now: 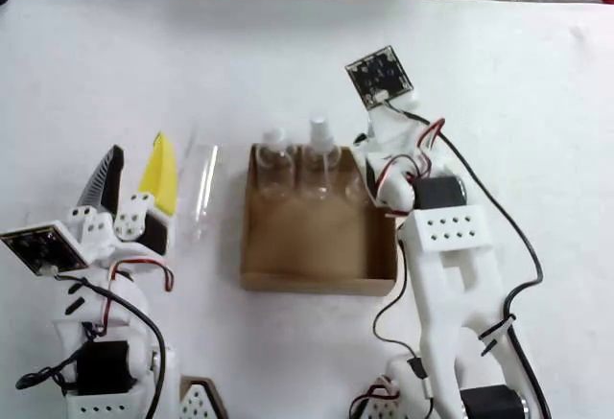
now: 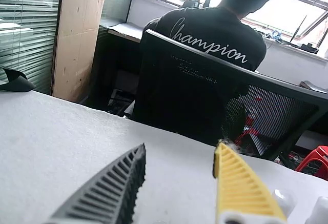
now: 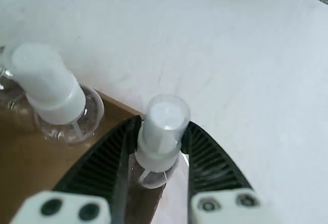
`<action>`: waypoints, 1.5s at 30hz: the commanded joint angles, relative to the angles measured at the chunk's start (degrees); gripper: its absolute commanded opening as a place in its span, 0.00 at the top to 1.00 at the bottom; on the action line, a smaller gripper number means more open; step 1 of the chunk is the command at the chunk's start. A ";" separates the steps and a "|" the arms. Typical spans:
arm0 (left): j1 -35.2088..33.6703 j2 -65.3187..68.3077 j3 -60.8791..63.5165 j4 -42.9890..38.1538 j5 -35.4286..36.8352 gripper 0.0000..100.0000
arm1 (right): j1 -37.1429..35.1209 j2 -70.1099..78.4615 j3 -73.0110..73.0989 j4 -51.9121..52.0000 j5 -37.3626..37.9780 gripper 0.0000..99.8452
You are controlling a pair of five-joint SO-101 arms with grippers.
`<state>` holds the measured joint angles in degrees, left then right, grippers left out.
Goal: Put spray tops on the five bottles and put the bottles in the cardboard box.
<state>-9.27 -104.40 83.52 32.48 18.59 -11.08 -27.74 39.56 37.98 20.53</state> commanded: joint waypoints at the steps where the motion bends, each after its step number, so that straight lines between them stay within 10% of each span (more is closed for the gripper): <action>1: -0.22 -0.48 -0.44 -1.76 -0.44 0.79 | 0.57 -0.75 3.08 -5.41 -3.60 0.98; 45: -0.22 -0.48 -0.53 -1.85 -0.44 0.79 | 0.22 -5.23 16.00 -20.18 -11.78 0.89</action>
<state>-9.27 -104.40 83.52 32.48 18.59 -10.73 -31.08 55.38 15.47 9.10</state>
